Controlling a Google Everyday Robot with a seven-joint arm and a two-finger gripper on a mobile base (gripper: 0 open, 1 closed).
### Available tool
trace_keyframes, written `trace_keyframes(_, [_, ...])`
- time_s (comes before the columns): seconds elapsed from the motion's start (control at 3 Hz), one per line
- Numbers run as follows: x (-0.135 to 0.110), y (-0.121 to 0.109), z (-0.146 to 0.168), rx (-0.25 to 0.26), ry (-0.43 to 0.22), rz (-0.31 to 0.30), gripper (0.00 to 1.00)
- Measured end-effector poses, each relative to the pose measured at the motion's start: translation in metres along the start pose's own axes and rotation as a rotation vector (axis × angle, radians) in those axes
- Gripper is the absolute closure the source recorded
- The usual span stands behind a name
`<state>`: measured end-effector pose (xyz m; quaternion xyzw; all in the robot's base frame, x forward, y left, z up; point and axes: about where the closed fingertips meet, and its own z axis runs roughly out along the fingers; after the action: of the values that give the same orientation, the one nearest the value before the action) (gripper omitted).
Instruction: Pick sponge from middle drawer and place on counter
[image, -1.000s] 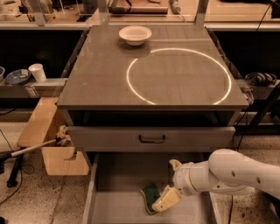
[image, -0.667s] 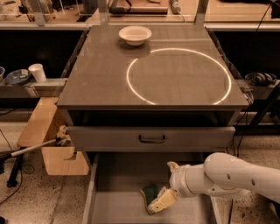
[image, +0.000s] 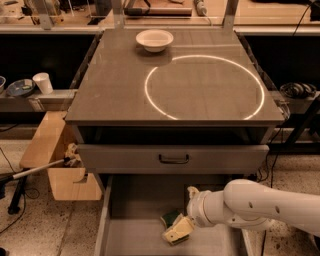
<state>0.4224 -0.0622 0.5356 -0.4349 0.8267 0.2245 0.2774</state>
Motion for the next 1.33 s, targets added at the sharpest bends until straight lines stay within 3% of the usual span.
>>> trace_keyframes(0.33, [0.015, -0.007, 0.021, 0.054, -0.012, 0.034, 0.0])
trace_keyframes(1.0, [0.019, -0.006, 0.032, 0.074, -0.017, 0.026, 0.0])
trace_keyframes(1.33, [0.035, -0.011, 0.061, 0.076, 0.031, 0.033, 0.0])
